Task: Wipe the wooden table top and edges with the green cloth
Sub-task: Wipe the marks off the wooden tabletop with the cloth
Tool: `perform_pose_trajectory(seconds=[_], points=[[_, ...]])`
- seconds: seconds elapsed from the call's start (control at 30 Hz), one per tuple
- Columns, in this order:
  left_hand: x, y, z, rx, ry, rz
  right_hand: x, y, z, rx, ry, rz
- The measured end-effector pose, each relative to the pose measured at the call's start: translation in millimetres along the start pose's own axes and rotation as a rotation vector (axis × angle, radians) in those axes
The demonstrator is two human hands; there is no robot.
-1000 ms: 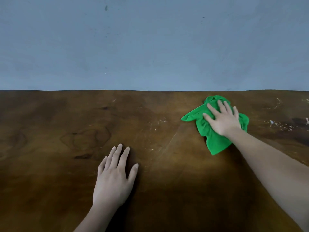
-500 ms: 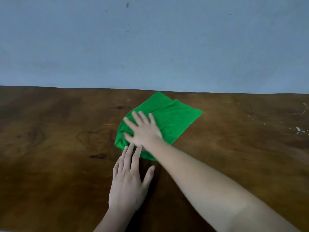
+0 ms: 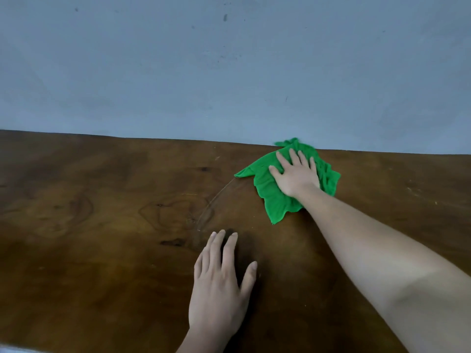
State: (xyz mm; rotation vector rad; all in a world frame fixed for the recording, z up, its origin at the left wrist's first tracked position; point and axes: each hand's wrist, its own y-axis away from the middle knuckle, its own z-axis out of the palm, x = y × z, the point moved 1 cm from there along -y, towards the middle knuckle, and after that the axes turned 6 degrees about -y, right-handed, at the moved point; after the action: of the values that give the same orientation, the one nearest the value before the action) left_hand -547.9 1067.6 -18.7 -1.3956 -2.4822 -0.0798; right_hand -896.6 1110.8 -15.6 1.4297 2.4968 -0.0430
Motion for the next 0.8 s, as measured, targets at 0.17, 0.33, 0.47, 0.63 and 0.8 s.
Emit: perform_pose_trajectory(seconds=[0.17,0.33,0.47,0.63,0.8], points=[[-2.2,3.0,-3.0,0.028,0.069,-0.029,-69.3,4.1,15.1,-0.029,0.028,-0.063],[-9.0,6.6,-5.3,0.117,0.211,-0.038,-158.3,67.6,48.4,-0.144,0.111,-0.568],[-17.9,12.4,-18.1,0.210,0.325,-0.103,-165.1,129.2,61.7,-0.225,0.193,-0.862],[-36.0,22.0,-38.7,0.263,0.280,-0.118,-127.5,211.7,54.2,-0.286,0.172,-1.004],[-26.7,28.1,-38.1,0.165,0.241,-0.134,-63.9,280.5,48.4,-0.285,0.089,-1.015]])
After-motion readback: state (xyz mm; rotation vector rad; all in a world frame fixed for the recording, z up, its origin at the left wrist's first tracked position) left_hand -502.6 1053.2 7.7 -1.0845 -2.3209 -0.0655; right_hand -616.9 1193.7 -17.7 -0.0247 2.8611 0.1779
